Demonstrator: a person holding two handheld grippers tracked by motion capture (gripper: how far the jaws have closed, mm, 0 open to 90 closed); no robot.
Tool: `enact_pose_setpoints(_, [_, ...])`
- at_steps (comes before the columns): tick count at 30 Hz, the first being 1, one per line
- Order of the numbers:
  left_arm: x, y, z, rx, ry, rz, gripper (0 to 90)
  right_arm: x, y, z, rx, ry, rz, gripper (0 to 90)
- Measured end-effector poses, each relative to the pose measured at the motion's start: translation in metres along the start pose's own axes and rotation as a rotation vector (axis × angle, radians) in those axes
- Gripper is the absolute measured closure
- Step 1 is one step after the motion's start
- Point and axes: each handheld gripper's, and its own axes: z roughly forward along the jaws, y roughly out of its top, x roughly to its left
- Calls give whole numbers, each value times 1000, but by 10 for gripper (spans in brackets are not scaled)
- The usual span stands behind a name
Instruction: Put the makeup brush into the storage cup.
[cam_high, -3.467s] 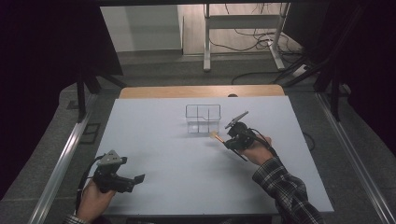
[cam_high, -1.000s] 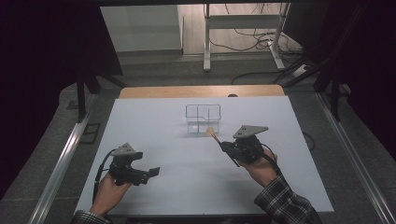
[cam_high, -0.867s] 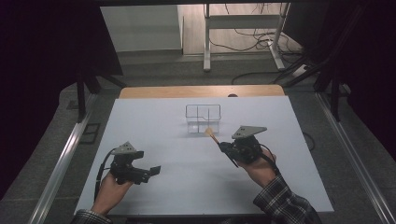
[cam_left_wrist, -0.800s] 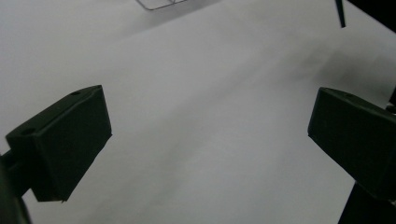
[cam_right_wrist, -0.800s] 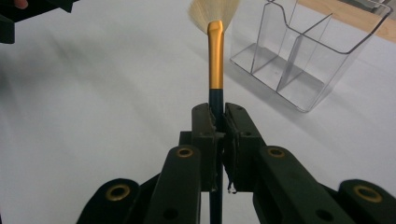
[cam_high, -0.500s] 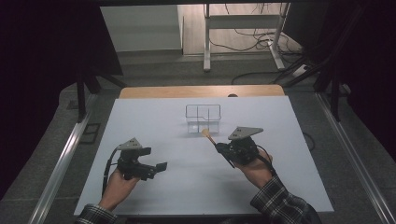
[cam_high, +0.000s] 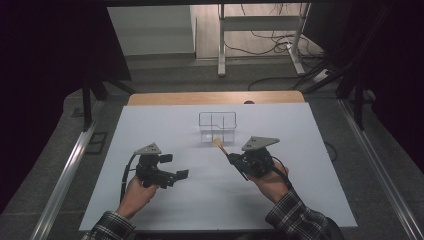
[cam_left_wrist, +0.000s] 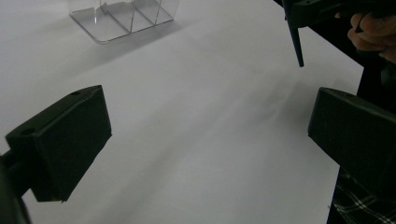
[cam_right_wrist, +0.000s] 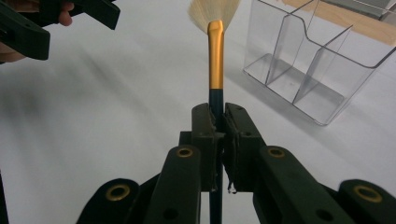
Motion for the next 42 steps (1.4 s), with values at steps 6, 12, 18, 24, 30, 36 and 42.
enact_pose_setpoints(6, [1, 4, 6, -13, -39, -15, 2, 2, 1, 2, -9, 5, 9, 834])
enact_pose_setpoints(12, [1, 6, 10, -19, -62, -22, 2, 5, 1, 4, -19, 13, 12, 834])
enact_pose_setpoints(18, [1, 8, 14, -22, -91, -24, 2, 9, 2, 8, -29, 32, 20, 834])
enact_pose_setpoints(24, [3, 10, 18, -31, -118, -36, 2, 12, 3, 12, -36, 47, 31, 834])
enact_pose_setpoints(30, [4, 13, 22, -44, -153, -47, 7, 15, 3, 15, -43, 61, 52, 834])
enact_pose_setpoints(36, [5, 15, 27, -60, -202, -62, 10, 19, 3, 18, -52, 70, 50, 834])
enact_pose_setpoints(42, [5, 18, 34, -65, -231, -70, 15, 22, 4, 21, -60, 82, 54, 833])
